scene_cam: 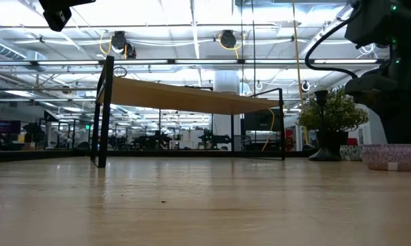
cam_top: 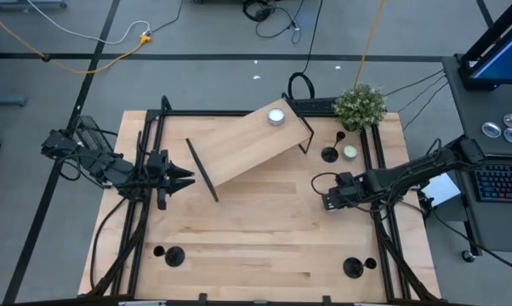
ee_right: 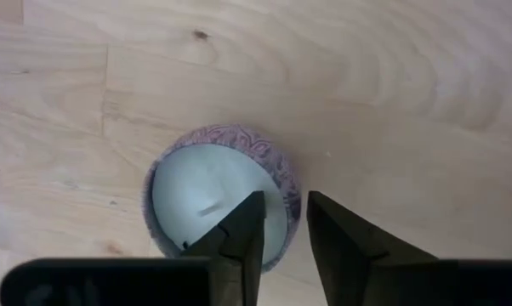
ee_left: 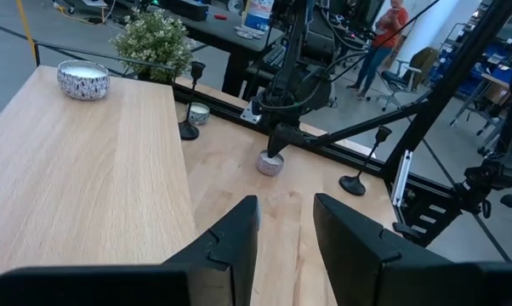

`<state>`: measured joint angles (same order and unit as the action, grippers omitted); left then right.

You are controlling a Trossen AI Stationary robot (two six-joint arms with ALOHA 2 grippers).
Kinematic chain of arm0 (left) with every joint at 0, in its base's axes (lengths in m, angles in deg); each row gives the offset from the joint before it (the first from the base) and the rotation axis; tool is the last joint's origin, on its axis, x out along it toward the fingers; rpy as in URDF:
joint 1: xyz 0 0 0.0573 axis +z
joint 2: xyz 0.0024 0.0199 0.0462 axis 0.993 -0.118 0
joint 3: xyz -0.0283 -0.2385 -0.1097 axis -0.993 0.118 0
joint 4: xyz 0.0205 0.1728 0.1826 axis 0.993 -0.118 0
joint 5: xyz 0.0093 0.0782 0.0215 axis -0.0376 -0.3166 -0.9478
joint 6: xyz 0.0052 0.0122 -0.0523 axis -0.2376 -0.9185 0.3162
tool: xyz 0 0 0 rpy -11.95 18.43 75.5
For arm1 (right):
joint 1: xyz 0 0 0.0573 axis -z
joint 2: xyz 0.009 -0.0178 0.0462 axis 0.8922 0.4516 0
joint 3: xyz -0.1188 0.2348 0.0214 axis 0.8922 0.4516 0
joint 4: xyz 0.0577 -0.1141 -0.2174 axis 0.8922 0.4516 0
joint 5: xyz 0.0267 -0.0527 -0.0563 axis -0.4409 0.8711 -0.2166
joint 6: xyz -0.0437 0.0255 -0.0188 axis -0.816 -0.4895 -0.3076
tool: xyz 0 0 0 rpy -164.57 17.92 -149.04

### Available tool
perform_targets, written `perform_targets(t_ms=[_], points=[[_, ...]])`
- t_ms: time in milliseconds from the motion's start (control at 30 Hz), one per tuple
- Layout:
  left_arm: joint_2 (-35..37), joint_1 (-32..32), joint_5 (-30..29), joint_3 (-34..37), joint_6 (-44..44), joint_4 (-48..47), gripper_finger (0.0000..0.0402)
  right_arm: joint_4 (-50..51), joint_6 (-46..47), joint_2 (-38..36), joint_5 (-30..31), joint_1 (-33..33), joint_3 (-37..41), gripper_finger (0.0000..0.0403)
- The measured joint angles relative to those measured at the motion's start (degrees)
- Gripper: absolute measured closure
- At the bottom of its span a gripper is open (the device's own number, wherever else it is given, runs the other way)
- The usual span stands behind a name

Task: Pick & Place candle stick holders
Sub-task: Put the violet scented candle on the shelf

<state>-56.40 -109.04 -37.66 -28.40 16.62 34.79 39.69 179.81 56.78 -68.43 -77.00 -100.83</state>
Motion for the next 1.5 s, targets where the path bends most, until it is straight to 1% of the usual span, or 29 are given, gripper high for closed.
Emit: perform_targets(t_ms=[133, 333, 400, 700, 833, 933, 1000, 1300, 1400, 1500], points=[[0.0, 0.0, 0.0, 0.0, 0.0, 0.0, 0.0279, 0.0, -0.2, 0.0, 0.0, 0.0, 0.0, 0.0332], [0.0, 0.0, 0.0, 0.0, 0.1, 0.0, 0.0279, -0.1, -0.7, 0.1, 1.4, 0.0, 0.1, 0.0385], [0.0, 0.0, 0.0, 0.0, 0.1, 0.0, 0.0279, -0.5, -1.2, 0.2, 1.5, 0.0, 0.3, 0.0397], [0.0, 0.0, -0.1, 0.0, 0.0, 0.0, 0.0279, -2.1, -1.4, 0.1, 2.6, 0.0, 0.2, 0.04], [0.0, 0.0, -0.2, 0.0, 0.0, 0.0, 0.0279, -4.7, -4.4, 0.1, 3.0, 0.2, -1.8, 0.0401], [0.0, 0.0, -0.2, 0.0, 0.0, 0.0, 0.0279, -5.9, -8.4, 0.1, 3.4, 0.9, -4.7, 0.0402], [0.0, 0.0, -0.2, 0.0, 0.0, 0.0, 0.0279, -6.7, -11.3, 0.1, 5.0, 1.6, -7.5, 0.0402], [0.0, 0.0, -0.3, 0.0, -0.3, 0.0, 0.0279, -7.4, -28.6, 1.1, 11.8, 6.4, -23.2, 0.0402], [0.0, 0.0, -0.3, 0.0, -0.5, 0.0, 0.0279, -7.2, -34.7, 2.5, 11.8, 8.9, -28.2, 0.0402], [0.0, 0.0, -0.3, 0.0, -0.5, 0.0, 0.0279, -4.8, -41.3, 4.7, 11.7, 11.6, -33.5, 0.0402]])
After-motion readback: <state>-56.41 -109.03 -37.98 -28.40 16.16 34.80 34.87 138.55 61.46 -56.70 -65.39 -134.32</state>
